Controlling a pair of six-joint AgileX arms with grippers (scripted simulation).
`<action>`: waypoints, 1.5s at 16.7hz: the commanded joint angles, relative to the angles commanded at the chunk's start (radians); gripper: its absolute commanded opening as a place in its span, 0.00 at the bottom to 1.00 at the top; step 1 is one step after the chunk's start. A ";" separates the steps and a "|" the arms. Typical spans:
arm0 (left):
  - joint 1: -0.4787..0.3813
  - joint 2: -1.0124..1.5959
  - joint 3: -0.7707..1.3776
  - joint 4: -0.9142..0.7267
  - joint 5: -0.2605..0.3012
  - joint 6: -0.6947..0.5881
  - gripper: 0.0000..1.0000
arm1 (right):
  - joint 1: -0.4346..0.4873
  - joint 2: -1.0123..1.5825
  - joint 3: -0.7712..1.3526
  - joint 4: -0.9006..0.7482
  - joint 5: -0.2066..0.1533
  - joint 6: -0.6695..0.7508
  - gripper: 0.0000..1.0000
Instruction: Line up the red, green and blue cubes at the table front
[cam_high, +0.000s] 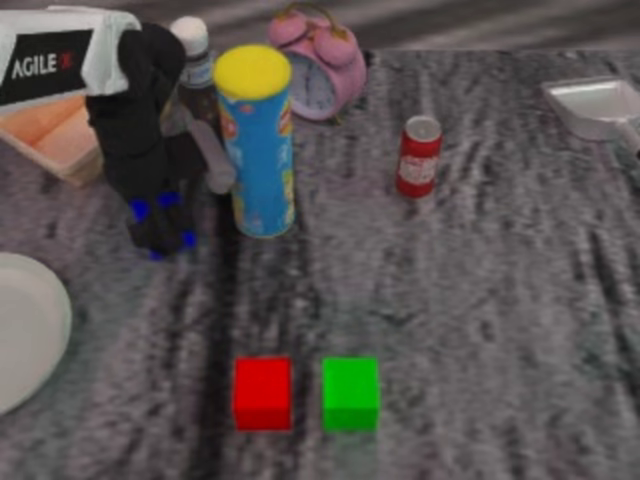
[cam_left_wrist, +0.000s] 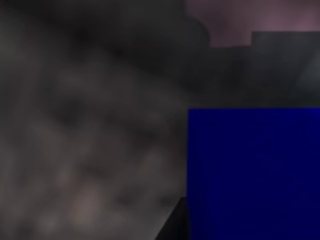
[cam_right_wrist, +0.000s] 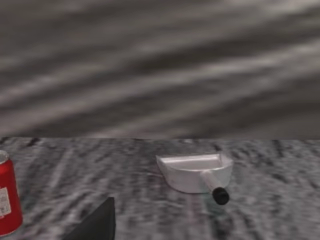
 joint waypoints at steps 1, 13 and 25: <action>0.004 -0.011 0.022 -0.035 0.000 -0.001 0.00 | 0.000 0.000 0.000 0.000 0.000 0.000 1.00; -0.029 -0.063 0.118 -0.189 -0.001 -0.014 0.00 | 0.000 0.000 0.000 0.000 0.000 0.000 1.00; -0.688 -0.078 0.159 -0.252 -0.001 -0.269 0.00 | 0.000 0.000 0.000 0.000 0.000 0.000 1.00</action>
